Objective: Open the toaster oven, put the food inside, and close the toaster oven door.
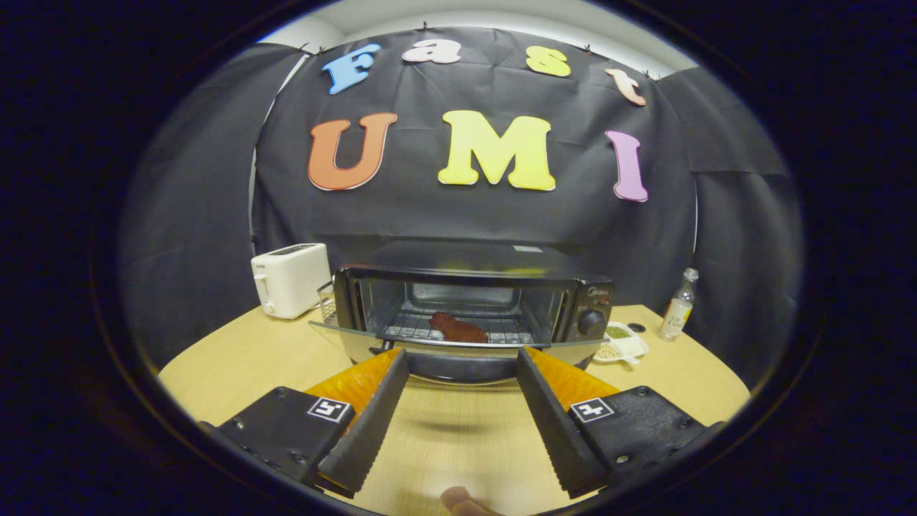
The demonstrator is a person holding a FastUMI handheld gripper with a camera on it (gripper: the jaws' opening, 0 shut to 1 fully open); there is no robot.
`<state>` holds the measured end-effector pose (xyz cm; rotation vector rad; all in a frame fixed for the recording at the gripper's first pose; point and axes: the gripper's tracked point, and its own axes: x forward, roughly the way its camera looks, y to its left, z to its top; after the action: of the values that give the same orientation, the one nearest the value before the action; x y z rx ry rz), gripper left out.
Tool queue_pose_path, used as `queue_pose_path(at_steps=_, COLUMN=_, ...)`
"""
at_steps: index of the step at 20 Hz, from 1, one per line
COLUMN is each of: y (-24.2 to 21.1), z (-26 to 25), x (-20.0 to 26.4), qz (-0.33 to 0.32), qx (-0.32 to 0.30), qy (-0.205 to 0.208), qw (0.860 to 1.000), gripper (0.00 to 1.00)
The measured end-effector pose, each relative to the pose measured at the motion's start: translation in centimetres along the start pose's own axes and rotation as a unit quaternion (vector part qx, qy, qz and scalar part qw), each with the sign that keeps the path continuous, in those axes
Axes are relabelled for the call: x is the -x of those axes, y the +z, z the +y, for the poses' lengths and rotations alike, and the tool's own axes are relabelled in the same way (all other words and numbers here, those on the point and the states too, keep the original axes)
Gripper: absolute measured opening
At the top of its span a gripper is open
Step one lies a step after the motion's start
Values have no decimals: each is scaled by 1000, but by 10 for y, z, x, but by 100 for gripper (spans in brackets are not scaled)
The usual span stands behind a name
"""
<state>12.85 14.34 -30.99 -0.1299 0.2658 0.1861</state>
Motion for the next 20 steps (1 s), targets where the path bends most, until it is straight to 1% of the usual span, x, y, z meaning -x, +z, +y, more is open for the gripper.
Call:
queue_pose_path(at_steps=5, y=29, z=-2, x=-37, qz=-9, qx=15, qy=2, qw=1000, gripper=98)
queue_pose_path(at_steps=7, y=39, z=0, x=-51, qz=-5, qx=3, qy=14, qw=1000, gripper=99)
queue_pose_path(at_steps=8, y=41, z=3, x=-57, qz=2, qx=-9, qy=26, qw=1000, gripper=99)
queue_pose_path(at_steps=9, y=42, z=-8, x=-70, qz=-2, qx=-18, qy=16, qw=1000, gripper=100)
queue_pose_path(at_steps=10, y=50, z=-7, x=-70, qz=-3, qx=-20, qy=22, qw=1000, gripper=100)
queue_pose_path(at_steps=11, y=51, z=-7, x=-74, qz=1, qx=-22, qy=27, qw=999, gripper=98)
queue_pose_path(at_steps=13, y=57, z=-16, x=-62, qz=5, qx=-34, qy=18, qw=999, gripper=97)
queue_pose_path(at_steps=16, y=81, z=-20, x=-28, qz=-15, qx=-29, qy=25, qw=999, gripper=97)
queue_pose_path(at_steps=20, y=124, z=-27, x=39, qz=-62, qx=-10, qy=29, qw=998, gripper=97)
